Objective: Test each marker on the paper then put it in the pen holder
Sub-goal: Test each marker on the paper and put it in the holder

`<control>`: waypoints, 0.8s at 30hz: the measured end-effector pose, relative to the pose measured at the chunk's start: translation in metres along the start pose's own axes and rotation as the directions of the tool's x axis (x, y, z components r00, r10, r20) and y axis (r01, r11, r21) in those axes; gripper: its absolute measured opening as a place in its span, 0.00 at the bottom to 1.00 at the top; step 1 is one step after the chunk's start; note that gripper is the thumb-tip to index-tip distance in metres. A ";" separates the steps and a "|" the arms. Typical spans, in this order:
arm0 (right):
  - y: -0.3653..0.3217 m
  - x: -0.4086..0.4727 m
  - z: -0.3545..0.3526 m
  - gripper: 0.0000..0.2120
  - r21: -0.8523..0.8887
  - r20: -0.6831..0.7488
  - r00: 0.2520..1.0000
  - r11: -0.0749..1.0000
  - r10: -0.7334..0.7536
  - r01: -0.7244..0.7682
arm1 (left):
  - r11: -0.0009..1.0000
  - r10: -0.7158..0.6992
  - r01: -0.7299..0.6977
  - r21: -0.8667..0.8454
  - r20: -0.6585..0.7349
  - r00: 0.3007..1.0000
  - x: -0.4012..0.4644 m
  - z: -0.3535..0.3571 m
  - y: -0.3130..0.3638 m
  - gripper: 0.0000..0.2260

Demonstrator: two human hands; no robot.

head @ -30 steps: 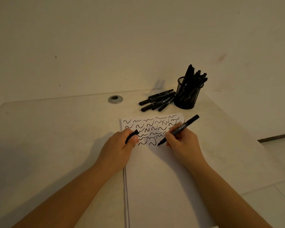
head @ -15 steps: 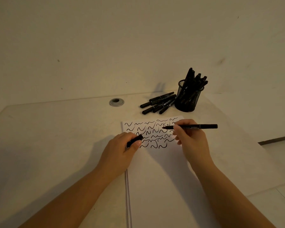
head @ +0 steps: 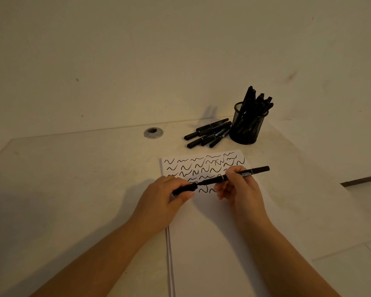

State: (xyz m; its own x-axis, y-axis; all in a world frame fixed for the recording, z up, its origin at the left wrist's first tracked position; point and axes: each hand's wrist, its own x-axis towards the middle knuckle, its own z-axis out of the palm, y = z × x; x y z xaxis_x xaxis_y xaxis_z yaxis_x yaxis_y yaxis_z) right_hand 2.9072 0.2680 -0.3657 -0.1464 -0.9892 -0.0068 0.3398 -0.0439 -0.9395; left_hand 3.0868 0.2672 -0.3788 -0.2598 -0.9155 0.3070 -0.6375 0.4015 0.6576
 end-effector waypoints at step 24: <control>0.000 -0.010 0.003 0.03 -0.204 0.361 0.925 0.957 -0.122 0.206 | 0.993 0.074 -0.078 -0.092 -0.038 0.996 -0.003 -0.002 0.014 0.10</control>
State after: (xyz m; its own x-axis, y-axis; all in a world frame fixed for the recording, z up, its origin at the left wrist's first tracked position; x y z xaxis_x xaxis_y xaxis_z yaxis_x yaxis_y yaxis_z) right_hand 2.9112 0.2780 -0.3646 0.1588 -0.9597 0.2317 0.1060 -0.2168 -0.9704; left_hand 3.0805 0.2757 -0.3689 -0.2785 -0.8815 0.3814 -0.5462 0.4720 0.6921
